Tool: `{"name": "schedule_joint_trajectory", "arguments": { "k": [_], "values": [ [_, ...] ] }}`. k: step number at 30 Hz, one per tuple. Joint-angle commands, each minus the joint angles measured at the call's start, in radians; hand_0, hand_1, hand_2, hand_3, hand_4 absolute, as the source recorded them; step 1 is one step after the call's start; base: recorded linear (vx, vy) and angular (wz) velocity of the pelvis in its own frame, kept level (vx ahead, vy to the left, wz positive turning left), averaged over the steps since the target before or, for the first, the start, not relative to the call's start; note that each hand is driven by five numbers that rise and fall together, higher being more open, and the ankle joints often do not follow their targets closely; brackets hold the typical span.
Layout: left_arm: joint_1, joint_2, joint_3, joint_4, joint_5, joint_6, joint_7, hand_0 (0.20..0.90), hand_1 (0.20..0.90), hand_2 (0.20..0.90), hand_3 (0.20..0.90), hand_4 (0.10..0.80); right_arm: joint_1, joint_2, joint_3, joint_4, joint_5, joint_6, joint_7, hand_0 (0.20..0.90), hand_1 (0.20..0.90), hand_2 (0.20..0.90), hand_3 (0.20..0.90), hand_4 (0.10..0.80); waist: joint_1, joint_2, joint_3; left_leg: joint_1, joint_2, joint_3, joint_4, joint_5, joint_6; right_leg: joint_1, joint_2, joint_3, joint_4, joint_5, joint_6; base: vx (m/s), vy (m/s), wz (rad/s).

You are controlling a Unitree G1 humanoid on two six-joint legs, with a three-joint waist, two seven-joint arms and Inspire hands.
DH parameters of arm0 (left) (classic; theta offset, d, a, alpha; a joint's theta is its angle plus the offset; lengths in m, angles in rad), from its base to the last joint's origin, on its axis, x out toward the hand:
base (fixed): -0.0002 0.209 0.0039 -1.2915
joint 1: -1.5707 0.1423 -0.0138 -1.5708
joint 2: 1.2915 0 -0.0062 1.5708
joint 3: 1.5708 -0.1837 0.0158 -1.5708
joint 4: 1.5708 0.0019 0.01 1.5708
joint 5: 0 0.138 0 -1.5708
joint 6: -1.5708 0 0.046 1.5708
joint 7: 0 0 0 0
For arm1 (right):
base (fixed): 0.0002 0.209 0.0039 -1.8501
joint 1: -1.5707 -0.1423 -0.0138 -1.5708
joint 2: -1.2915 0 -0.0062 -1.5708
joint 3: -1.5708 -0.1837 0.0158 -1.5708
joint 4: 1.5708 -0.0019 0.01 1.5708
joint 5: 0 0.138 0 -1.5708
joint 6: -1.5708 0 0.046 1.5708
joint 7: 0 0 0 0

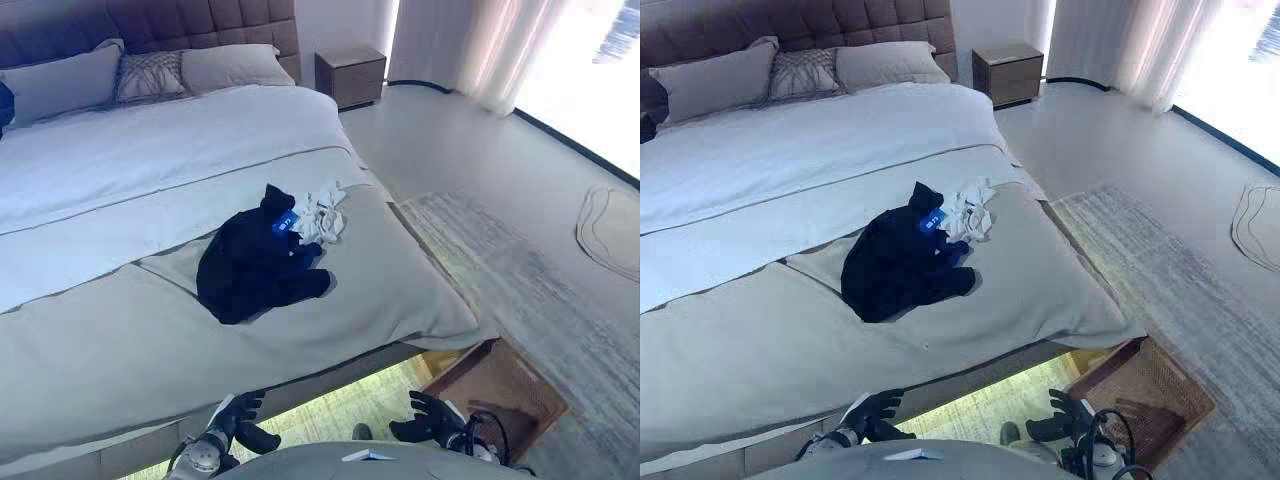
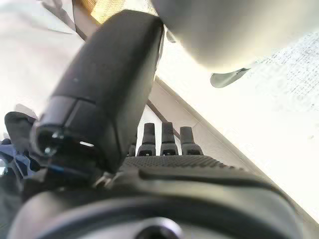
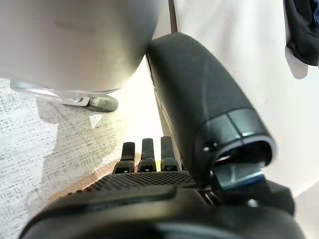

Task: Pick up the clothes from the bed and place them into the basket

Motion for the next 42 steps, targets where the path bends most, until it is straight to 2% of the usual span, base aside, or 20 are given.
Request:
{"name": "schedule_joint_trajectory", "arguments": {
  "k": [1, 8, 19, 36, 39, 40, 41, 42],
  "values": [
    [-0.079, -0.011, 0.007, 0.002, -0.010, -0.026, 0.007, 0.900, 0.900, 0.900, 0.900, 0.800, -0.066, -0.017, 0.026, 0.024, -0.004, -0.013, -0.001, 0.900, 0.900, 0.900, 0.900, 0.800, -0.009, -0.015, 0.029, 0.007, -0.052, 0.044, 0.041, -0.089, 0.014, 0.075, 0.009, -0.027, 0.056, -0.102, 0.030, 0.000, 0.000, 0.00],
    [-0.080, -0.008, 0.006, 0.005, -0.030, -0.024, -0.047, 0.900, 0.900, 0.900, 0.900, 0.800, -0.067, -0.023, 0.025, 0.020, -0.009, -0.015, 0.003, 0.900, 0.900, 0.900, 0.900, 0.800, -0.010, -0.015, 0.032, 0.006, -0.051, 0.048, 0.045, -0.090, 0.016, 0.072, 0.007, -0.027, 0.060, -0.101, 0.031, 0.000, 0.000, 0.00],
    [-0.080, -0.007, 0.015, 0.006, -0.031, -0.042, -0.005, 0.900, 0.900, 0.900, 0.900, 0.800, -0.066, -0.022, 0.030, 0.016, -0.007, -0.008, 0.009, 0.900, 0.900, 0.900, 0.900, 0.800, -0.009, -0.015, 0.039, 0.000, -0.053, 0.044, 0.047, -0.088, 0.017, 0.068, 0.008, -0.026, 0.060, -0.100, 0.028, 0.000, 0.000, 0.00],
    [-0.074, -0.019, 0.046, 0.006, -0.123, -0.035, 0.049, 0.900, 0.900, 0.900, 0.900, 0.800, -0.072, -0.020, 0.026, 0.011, 0.014, -0.016, -0.010, 0.900, 0.900, 0.900, 0.900, 0.800, -0.012, -0.002, 0.065, -0.022, -0.052, 0.034, 0.073, -0.088, 0.009, 0.049, 0.010, -0.034, 0.074, -0.108, 0.014, 0.000, -0.039, 0.00],
    [-0.077, -0.027, 0.080, 0.000, -0.217, -0.058, 0.067, 0.900, 0.900, 0.900, 0.900, 0.800, -0.073, -0.024, 0.022, 0.007, 0.004, -0.009, -0.003, 0.900, 0.900, 0.900, 0.900, 0.800, -0.010, -0.023, 0.080, -0.072, -0.051, 0.041, 0.218, -0.111, -0.010, 0.043, -0.004, -0.034, 0.085, -0.105, -0.001, 0.007, -0.046, 0.01],
    [-0.081, -0.030, 0.103, -0.010, -0.263, -0.069, 0.075, 0.900, 0.900, 0.900, 0.900, 0.800, -0.073, -0.028, 0.024, -0.001, 0.002, -0.005, -0.002, 0.900, 0.900, 0.900, 0.900, 0.800, -0.004, -0.041, 0.095, -0.136, -0.049, 0.040, 0.358, -0.097, -0.019, 0.034, -0.018, -0.037, 0.097, -0.104, -0.013, -0.026, -0.027, 0.04],
    [-0.081, -0.030, 0.103, -0.010, -0.263, -0.069, 0.074, 0.900, 0.900, 0.900, 0.900, 0.800, -0.073, -0.028, 0.024, -0.001, 0.002, -0.005, -0.002, 0.900, 0.900, 0.900, 0.900, 0.800, -0.005, -0.041, 0.094, -0.139, -0.049, 0.039, 0.362, -0.099, -0.019, 0.032, -0.018, -0.038, 0.097, -0.104, -0.013, -0.057, -0.045, 0.11],
    [-0.089, -0.033, 0.128, -0.024, -0.283, -0.085, 0.074, 0.900, 0.900, 0.900, 0.900, 0.800, -0.074, -0.036, 0.029, -0.010, 0.005, -0.004, -0.009, 0.900, 0.900, 0.900, 0.900, 0.800, 0.014, -0.055, 0.129, -0.261, -0.047, 0.034, 0.503, -0.042, -0.032, 0.028, -0.021, -0.031, 0.113, -0.103, -0.027, -0.036, -0.018, 0.13]
  ]
}}
